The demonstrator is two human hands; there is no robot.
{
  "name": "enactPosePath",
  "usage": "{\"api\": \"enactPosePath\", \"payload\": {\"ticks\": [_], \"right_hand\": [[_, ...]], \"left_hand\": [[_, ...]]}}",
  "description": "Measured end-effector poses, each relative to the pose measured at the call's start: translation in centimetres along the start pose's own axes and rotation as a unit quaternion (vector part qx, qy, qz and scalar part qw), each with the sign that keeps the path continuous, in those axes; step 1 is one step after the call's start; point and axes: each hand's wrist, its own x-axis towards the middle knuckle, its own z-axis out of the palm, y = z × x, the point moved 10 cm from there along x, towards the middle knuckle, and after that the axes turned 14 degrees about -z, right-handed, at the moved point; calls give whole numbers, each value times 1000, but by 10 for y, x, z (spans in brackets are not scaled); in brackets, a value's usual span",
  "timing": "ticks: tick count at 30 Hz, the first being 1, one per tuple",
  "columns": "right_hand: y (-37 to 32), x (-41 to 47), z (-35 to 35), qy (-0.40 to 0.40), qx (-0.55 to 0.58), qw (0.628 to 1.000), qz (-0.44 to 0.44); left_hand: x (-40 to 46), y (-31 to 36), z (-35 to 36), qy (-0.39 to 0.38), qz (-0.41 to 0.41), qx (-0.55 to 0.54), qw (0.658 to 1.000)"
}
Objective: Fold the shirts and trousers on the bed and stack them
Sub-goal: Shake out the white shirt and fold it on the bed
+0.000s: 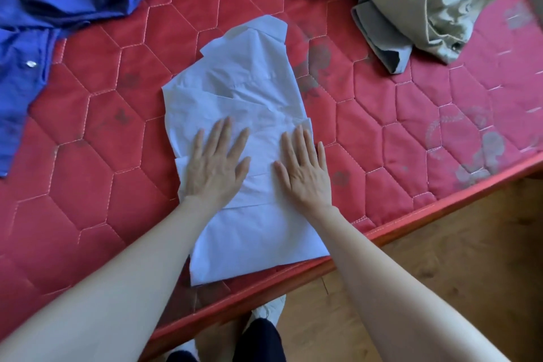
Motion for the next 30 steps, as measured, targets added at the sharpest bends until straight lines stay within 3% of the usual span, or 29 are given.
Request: {"api": "enactPosePath", "payload": {"ticks": [3, 8, 13, 17, 21, 23, 30], "right_hand": [[4, -4, 1, 2, -1, 1000, 9], [4, -5, -2, -33, -10, 999, -9], [-20, -37, -21, -24, -35, 991, -130], [-57, -84, -20, -29, -34, 963, -264], [-70, -126, 2, -106, -49, 942, -314], [-69, -131, 2, -100, -36, 947, -303], [-83, -121, -11, -25, -72, 960, -268]], "left_hand": [[3, -36, 20, 11, -98, -55, 994], [-5, -42, 10, 39, -118, -64, 990], [-65, -10, 5, 80, 59, -2, 995], [-133, -1, 25, 44, 139, 2, 989], [-170, -15, 49, -13, 136, 49, 989], [-176, -19, 52, -25, 125, 39, 991], [-165, 3, 27, 62, 129, 17, 990]]}}
